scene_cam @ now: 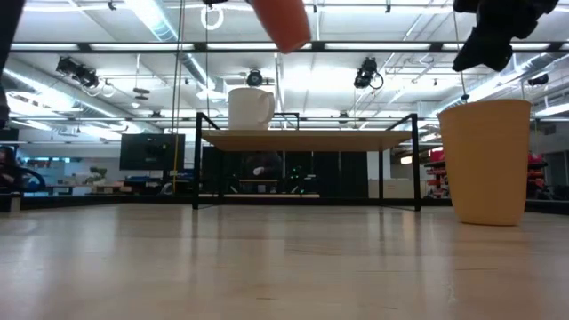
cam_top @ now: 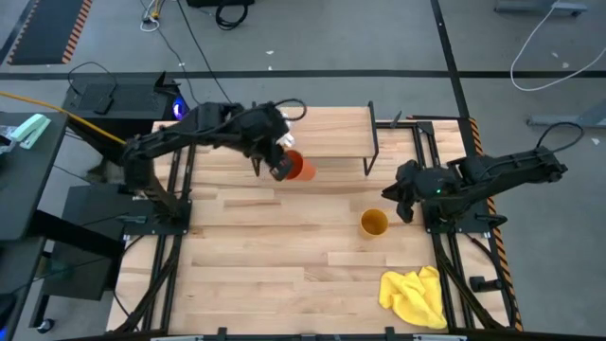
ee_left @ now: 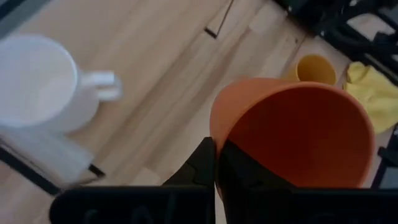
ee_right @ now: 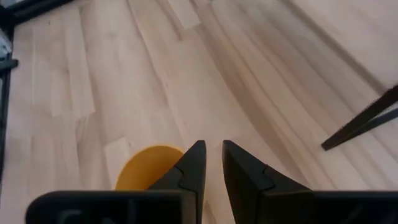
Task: Stack small to large cups/mugs on shelf
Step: Put the orange cup on the shelf
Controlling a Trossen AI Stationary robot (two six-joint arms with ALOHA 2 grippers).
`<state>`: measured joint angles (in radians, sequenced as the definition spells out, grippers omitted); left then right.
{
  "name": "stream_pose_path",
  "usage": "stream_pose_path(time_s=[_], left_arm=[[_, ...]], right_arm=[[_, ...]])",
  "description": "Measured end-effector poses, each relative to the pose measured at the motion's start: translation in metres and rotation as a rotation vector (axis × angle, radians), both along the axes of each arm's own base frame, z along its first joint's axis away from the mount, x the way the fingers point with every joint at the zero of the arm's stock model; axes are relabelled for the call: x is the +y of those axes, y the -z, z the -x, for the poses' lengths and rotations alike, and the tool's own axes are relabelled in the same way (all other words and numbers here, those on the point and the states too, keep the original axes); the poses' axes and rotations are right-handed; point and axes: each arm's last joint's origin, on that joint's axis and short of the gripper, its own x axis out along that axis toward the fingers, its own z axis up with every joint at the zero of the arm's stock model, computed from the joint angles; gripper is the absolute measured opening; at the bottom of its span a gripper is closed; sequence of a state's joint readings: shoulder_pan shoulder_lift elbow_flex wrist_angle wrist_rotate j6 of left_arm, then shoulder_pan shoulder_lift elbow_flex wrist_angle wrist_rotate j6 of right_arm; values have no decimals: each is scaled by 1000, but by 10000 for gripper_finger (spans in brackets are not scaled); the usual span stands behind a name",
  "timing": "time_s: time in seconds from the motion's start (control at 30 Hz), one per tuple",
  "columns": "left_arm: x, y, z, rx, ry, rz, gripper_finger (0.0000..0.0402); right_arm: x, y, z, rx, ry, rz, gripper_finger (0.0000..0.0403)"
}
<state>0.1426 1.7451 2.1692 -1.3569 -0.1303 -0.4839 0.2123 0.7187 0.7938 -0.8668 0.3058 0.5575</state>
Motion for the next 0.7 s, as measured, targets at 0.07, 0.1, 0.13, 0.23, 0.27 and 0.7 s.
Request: stream_pose_path(time_s=[0.07, 0.1, 0.13, 0.23, 0.27, 0.7], left_arm=[[7, -4, -8, -5, -5, -10, 11], [10, -6, -12, -4, -4, -15, 11], [14, -8, -16, -10, -7, -21, 11], [27, -2, -25, -30, -8, -16, 11], [33, 0, -25, -24, -8, 1, 11], [90, 19, -27, 17, -157, 14, 11]], right_arm=[[-1, -1, 2, -13, 10, 3, 61], [-1, -2, 3, -19, 15, -3, 61], [-1, -2, 3, -23, 19, -6, 61], [-1, -2, 3, -26, 37, 2, 61], [-1, -2, 3, -27, 40, 6, 61], [4, 35, 1, 27, 59, 26, 61]])
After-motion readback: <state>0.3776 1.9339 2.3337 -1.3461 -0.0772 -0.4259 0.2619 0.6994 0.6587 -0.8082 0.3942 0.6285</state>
